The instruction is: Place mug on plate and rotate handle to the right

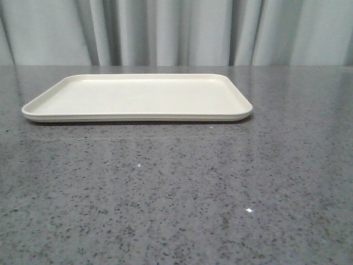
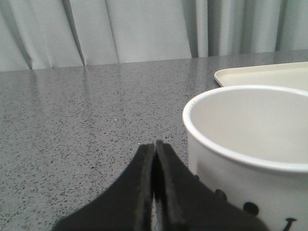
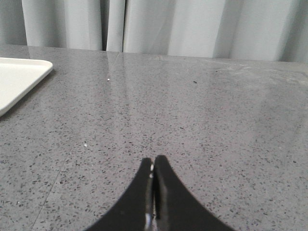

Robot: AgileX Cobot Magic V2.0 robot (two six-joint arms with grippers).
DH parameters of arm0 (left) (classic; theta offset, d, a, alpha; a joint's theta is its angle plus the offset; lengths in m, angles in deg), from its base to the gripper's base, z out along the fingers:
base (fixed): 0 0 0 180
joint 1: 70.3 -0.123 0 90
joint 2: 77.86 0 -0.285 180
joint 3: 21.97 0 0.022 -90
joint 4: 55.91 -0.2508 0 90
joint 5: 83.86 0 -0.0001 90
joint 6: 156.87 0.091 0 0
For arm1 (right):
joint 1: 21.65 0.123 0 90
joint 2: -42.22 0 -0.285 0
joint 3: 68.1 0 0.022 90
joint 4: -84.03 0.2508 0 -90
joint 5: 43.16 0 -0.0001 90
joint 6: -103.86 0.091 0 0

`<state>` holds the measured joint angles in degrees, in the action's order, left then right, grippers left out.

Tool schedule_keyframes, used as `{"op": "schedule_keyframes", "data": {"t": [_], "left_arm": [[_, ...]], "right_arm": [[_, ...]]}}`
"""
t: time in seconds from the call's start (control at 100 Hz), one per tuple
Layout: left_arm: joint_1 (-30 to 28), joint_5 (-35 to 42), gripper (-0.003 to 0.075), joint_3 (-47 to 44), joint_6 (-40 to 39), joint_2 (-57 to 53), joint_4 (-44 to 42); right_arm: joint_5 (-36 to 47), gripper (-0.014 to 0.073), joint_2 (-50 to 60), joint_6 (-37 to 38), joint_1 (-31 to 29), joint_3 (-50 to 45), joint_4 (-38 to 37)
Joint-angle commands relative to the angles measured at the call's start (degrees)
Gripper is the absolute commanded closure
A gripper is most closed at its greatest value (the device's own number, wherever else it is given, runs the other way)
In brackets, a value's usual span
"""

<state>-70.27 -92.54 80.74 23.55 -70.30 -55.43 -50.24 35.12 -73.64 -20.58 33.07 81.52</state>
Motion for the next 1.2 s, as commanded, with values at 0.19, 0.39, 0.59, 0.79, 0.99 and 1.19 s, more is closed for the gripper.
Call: {"op": "schedule_keyframes", "data": {"t": [0.19,0.39,0.59,0.79,0.99,1.19], "left_arm": [[0.19,4.73,0.074,-0.47,-0.43,-1.66,0.46],[0.19,4.73,0.074,-0.47,-0.43,-1.66,0.46],[0.19,4.73,0.074,-0.47,-0.43,-1.66,0.46],[0.19,4.73,0.074,-0.47,-0.43,-1.66,0.46],[0.19,5.88,0.074,-0.47,-0.43,-1.66,0.61],[0.19,4.98,0.074,2.82,-0.43,-1.66,2.91]], "right_arm": [[4.19,0.0659,1.11,0.0,-0.25,0.05,0.08],[4.19,0.0659,1.11,0.0,-0.25,0.05,0.08],[4.19,0.0659,1.11,0.0,-0.25,0.05,0.08],[4.38,0.0659,1.11,0.0,-0.25,0.05,0.08],[9.23,0.0659,1.11,-0.06,-0.25,0.11,0.08],[13.54,0.0659,1.0,-0.06,-0.25,2.26,0.08]]}}
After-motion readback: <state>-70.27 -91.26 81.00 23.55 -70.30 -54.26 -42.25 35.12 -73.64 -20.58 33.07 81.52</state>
